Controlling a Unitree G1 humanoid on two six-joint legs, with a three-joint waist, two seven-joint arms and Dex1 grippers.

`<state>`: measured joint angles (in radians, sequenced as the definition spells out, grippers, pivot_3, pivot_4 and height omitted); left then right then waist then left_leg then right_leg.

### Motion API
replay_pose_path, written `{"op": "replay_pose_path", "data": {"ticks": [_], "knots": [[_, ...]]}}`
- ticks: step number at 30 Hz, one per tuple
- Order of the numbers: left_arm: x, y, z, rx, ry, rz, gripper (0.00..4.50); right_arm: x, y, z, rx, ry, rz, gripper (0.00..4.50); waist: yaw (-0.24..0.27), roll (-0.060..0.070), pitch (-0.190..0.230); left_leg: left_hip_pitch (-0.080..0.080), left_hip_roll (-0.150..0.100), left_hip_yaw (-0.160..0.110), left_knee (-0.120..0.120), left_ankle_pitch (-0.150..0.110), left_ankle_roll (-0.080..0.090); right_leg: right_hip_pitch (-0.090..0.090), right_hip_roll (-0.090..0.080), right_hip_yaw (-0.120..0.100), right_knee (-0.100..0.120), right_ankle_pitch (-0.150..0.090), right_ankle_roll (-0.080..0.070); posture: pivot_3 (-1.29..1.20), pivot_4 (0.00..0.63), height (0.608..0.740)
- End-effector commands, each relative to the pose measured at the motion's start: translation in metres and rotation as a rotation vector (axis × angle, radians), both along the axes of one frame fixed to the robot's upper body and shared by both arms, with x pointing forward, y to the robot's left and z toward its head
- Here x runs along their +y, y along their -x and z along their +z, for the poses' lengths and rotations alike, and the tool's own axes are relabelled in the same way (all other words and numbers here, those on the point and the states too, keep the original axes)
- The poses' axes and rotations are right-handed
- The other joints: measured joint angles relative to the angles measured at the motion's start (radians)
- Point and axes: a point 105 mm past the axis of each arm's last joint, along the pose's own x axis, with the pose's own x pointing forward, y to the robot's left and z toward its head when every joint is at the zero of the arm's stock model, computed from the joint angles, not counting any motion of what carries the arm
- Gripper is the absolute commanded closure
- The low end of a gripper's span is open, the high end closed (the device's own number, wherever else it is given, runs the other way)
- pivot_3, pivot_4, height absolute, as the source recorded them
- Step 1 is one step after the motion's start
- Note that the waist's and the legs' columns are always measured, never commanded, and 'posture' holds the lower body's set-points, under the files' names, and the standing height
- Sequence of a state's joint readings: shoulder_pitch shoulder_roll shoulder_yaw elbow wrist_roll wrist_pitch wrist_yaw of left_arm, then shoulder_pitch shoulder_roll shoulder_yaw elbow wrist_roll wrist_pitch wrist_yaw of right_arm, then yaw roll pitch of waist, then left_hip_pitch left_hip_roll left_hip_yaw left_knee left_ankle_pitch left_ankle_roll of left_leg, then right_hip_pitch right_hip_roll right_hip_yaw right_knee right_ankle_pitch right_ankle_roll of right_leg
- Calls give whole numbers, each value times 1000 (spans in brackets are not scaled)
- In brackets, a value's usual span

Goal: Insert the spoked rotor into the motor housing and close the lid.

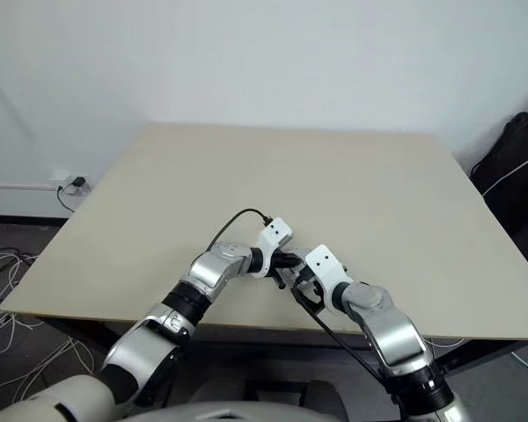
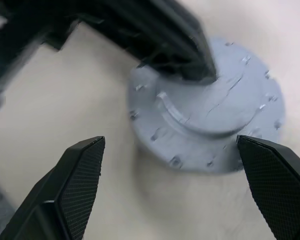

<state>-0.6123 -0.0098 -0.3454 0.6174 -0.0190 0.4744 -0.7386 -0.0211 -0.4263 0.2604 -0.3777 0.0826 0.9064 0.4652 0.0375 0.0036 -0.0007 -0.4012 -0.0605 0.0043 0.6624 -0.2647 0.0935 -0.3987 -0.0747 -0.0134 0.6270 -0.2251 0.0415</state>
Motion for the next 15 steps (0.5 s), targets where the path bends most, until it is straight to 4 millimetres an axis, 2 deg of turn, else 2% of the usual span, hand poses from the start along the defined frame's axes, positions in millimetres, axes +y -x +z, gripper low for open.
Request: {"op": "replay_pose_path", "data": {"ticks": [1,6,10,15], "knots": [[0,4,-5,11,-23,-14,4500,-3,0,16,-59,-1,-21,26,0,0,0,0,0,0,0,0,0,0,0,0,0,0,0,0,0,740],[0,4,-5,11,-23,-19,4500,-13,5,28,-90,-40,-100,26,3,-1,1,-1,0,0,0,0,0,-1,0,0,0,1,2,0,0,740],[0,3,-4,9,-21,-19,4500,-19,-1,42,-173,-199,-266,26,3,0,1,-1,0,0,0,0,0,-1,1,0,0,2,4,0,0,740],[2,4,-6,11,-28,-17,4500,-38,-10,33,-151,-304,-544,26,1,-1,0,-1,0,0,1,0,0,-1,1,0,0,3,5,0,0,740]]}}
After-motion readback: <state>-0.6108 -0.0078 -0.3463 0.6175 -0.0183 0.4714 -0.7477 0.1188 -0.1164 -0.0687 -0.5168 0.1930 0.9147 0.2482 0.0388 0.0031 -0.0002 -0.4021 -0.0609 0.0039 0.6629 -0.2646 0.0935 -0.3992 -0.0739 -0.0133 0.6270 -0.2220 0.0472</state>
